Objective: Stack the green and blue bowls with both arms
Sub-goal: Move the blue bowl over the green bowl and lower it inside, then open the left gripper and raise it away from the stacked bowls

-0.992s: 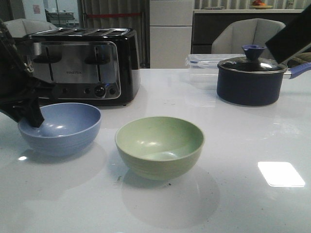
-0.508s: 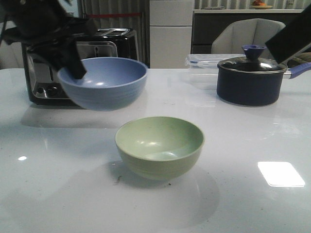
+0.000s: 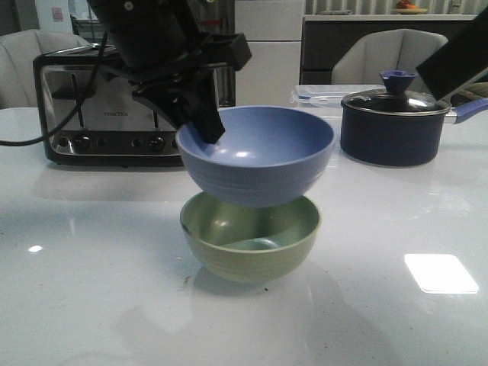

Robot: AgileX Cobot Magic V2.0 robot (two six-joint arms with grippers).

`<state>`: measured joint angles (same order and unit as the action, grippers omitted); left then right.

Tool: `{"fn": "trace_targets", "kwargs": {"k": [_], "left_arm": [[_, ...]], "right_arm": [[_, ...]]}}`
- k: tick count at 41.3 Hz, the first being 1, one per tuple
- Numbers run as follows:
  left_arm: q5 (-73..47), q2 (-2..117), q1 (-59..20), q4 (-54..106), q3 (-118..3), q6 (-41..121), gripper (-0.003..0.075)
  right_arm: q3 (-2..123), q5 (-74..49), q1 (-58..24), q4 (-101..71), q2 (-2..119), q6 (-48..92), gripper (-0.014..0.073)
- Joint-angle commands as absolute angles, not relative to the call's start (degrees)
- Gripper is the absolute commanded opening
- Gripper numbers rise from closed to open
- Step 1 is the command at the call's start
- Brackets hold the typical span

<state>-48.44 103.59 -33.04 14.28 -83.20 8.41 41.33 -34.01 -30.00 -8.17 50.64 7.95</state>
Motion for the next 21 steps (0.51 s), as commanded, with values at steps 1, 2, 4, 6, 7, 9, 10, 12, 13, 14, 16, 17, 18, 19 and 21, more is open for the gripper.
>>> {"fn": "trace_targets", "kwargs": {"k": [1, 2, 4, 6, 7, 9, 10, 12, 13, 14, 16, 17, 18, 19, 21], "left_arm": [[-45.16, 102.99, -33.43, 15.27, -85.21, 8.33, 0.0093], [-45.03, 103.53, -33.43, 15.16, -85.21, 8.33, 0.0093], [-44.60, 104.78, -33.43, 15.03, -85.21, 8.33, 0.0093], [-44.44, 105.98, -33.43, 15.03, -85.21, 8.33, 0.0093], [-44.30, 106.39, -33.43, 15.03, -85.21, 8.33, 0.0093], [-44.30, 107.30, -33.43, 15.03, -85.21, 8.33, 0.0093], [-44.21, 107.62, -33.43, 15.03, -85.21, 8.33, 0.0093], [-44.21, 108.27, -33.43, 14.70, -85.21, 8.33, 0.0093], [-44.21, 108.38, -33.31, 14.44, -85.21, 8.33, 0.0094], [-44.21, 108.50, -33.31, 14.32, -85.21, 8.33, 0.0097], [-44.21, 108.50, -33.31, 14.19, -85.21, 8.33, 0.0114], [-44.21, 108.50, -33.31, 14.19, -85.21, 8.33, 0.0133], [-44.21, 108.50, -33.31, 14.19, -85.21, 8.33, 0.0157], [-44.21, 108.50, -33.31, 14.19, -85.21, 8.33, 0.0179], [-44.21, 108.50, -33.31, 14.19, -85.21, 8.33, 0.0236]], "right_arm": [[43.01, -30.28, -30.18, -8.09, 50.33, 8.55, 0.0559], [43.01, -30.28, -30.18, -8.09, 50.33, 8.55, 0.0559], [43.01, -30.28, -30.18, -8.09, 50.33, 8.55, 0.0559], [43.01, -30.28, -30.18, -8.09, 50.33, 8.55, 0.0559], [43.01, -30.28, -30.18, -8.09, 50.33, 8.55, 0.0559], [43.01, -30.28, -30.18, -8.09, 50.33, 8.55, 0.0559], [43.01, -30.28, -30.18, -8.09, 50.33, 8.55, 0.0559], [43.01, -30.28, -30.18, -8.09, 50.33, 8.55, 0.0559], [43.01, -30.28, -30.18, -8.09, 50.33, 8.55, 0.0559], [43.01, -30.28, -30.18, -8.09, 50.33, 8.55, 0.0559], [43.01, -30.28, -30.18, -8.09, 50.33, 8.55, 0.0559], [43.01, -30.28, -30.18, -8.09, 50.33, 8.55, 0.0559], [43.01, -30.28, -30.18, -8.09, 50.33, 8.55, 0.0559], [43.01, -30.28, -30.18, -8.09, 50.33, 8.55, 0.0559], [43.01, -30.28, -30.18, -8.09, 50.33, 8.55, 0.0559]]}}
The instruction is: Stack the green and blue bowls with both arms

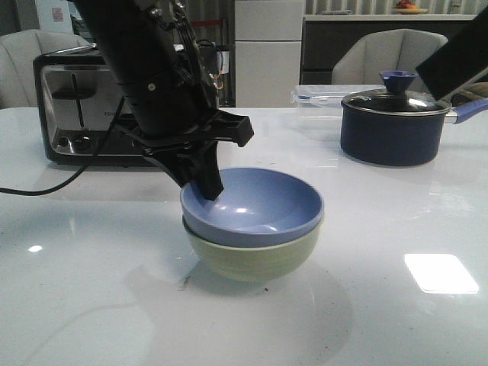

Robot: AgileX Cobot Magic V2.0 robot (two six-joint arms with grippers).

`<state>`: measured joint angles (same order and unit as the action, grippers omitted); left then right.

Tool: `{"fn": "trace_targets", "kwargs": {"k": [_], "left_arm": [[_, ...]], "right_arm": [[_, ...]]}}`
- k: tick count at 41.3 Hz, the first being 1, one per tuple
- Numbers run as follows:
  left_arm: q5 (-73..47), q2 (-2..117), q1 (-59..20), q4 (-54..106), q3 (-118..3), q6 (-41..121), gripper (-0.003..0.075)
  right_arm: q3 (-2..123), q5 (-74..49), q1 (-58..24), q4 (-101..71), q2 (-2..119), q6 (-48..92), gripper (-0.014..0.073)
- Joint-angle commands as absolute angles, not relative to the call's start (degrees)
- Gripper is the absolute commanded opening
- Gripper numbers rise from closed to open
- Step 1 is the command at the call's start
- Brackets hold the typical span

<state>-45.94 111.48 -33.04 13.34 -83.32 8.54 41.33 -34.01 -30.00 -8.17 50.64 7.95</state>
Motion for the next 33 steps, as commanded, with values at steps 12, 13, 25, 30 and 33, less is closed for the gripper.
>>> {"fn": "trace_targets", "kwargs": {"k": [12, 13, 25, 30, 33], "left_arm": [[-44.71, 104.21, -33.31, 12.22, -85.21, 8.33, 0.0363], [-45.29, 103.12, -33.31, 11.88, -85.21, 8.33, 0.0363], [-48.65, 88.34, -33.31, 9.11, -83.14, 8.33, 0.0363], [-47.80, 81.14, -33.31, 7.95, -78.95, 8.37, 0.0363], [-47.52, 76.17, -33.31, 6.36, -75.85, 8.37, 0.0363]], "right_arm": [[43.01, -30.28, -30.18, -8.09, 50.33, 8.55, 0.0559], [43.01, -30.28, -30.18, -8.09, 50.33, 8.55, 0.0559], [43.01, -30.28, -30.18, -8.09, 50.33, 8.55, 0.0559], [43.01, -30.28, -30.18, -8.09, 50.33, 8.55, 0.0559], [43.01, -30.28, -30.18, -8.09, 50.33, 8.55, 0.0559]]}}
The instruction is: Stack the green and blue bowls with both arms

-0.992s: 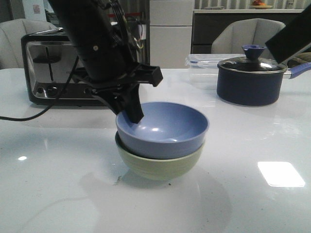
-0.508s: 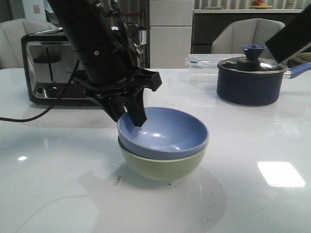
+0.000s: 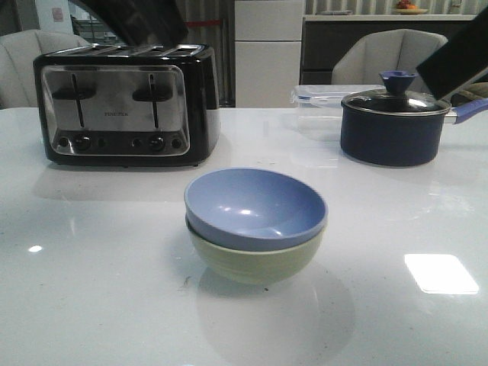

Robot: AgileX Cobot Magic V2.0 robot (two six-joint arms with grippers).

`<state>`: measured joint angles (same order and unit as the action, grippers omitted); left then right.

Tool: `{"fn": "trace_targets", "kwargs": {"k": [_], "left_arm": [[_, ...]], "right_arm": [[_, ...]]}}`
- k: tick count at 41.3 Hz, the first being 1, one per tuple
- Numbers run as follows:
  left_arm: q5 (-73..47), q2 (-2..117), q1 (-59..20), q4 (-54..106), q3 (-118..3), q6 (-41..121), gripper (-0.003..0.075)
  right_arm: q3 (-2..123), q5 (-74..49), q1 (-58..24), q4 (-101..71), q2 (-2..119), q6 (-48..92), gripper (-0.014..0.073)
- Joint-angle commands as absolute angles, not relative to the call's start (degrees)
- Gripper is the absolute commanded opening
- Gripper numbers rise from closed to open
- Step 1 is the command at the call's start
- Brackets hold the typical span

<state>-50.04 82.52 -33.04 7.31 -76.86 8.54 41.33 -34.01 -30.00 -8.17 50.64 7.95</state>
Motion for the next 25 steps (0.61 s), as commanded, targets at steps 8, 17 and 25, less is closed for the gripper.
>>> {"fn": "trace_targets", "kwargs": {"k": [8, 17, 25], "left_arm": [[-46.78, 63.80, -33.31, 4.70, -65.74, 8.37, 0.0363], [-46.23, 51.86, -33.31, 4.60, -54.28, 8.46, 0.0363], [-45.94, 43.55, -33.31, 4.31, -46.08, 8.46, 0.0363]], "right_arm": [[43.01, -30.28, -30.18, -8.09, 50.33, 8.55, 0.0559], [43.01, -30.28, -30.18, -8.09, 50.33, 8.55, 0.0559], [43.01, -30.35, -30.18, -8.09, 50.33, 8.55, 0.0559]]}}
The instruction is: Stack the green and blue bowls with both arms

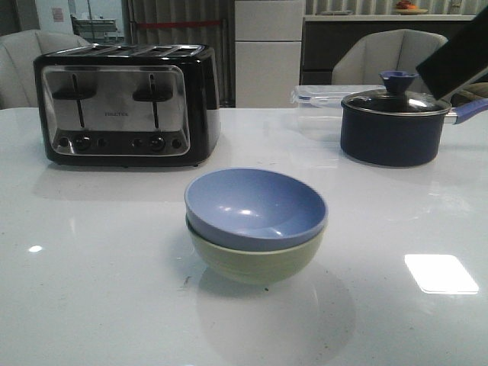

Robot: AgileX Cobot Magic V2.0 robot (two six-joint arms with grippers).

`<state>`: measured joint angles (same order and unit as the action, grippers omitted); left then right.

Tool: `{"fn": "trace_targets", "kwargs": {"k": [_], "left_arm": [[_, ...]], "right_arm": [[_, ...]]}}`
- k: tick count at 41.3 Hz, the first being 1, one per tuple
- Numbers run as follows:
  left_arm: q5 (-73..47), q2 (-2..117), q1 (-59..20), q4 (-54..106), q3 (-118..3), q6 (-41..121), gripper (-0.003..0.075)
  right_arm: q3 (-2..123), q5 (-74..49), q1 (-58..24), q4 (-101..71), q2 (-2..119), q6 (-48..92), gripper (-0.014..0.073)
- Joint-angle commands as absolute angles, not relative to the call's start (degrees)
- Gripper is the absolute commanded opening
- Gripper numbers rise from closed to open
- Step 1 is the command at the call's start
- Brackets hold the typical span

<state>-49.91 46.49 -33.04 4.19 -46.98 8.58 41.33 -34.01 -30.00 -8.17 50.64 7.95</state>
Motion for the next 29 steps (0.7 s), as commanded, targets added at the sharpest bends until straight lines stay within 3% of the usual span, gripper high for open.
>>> {"fn": "trace_targets", "kwargs": {"k": [1, 13, 20, 25, 29], "left_arm": [[-45.94, 42.63, -33.31, 4.11, -45.22, 8.46, 0.0363], [-45.77, 39.99, -33.31, 0.65, -41.92, 8.46, 0.0363], [-43.67, 39.99, -33.31, 0.65, -41.92, 8.46, 0.0328], [-43.33, 39.99, -33.31, 0.65, -41.92, 8.46, 0.0239], [-43.29, 39.99, -33.31, 0.65, -41.92, 8.46, 0.0150]], "right_arm": [[43.01, -30.35, -30.18, -8.09, 50.33, 8.55, 0.0559], [43.01, -30.51, -30.18, -8.09, 50.33, 8.55, 0.0524], [43.01, -30.63, -30.18, -8.09, 50.33, 8.55, 0.0276], [43.01, -30.63, -30.18, -8.09, 50.33, 8.55, 0.0111], [43.01, -30.63, -30.18, -8.09, 50.33, 8.55, 0.0054]]}}
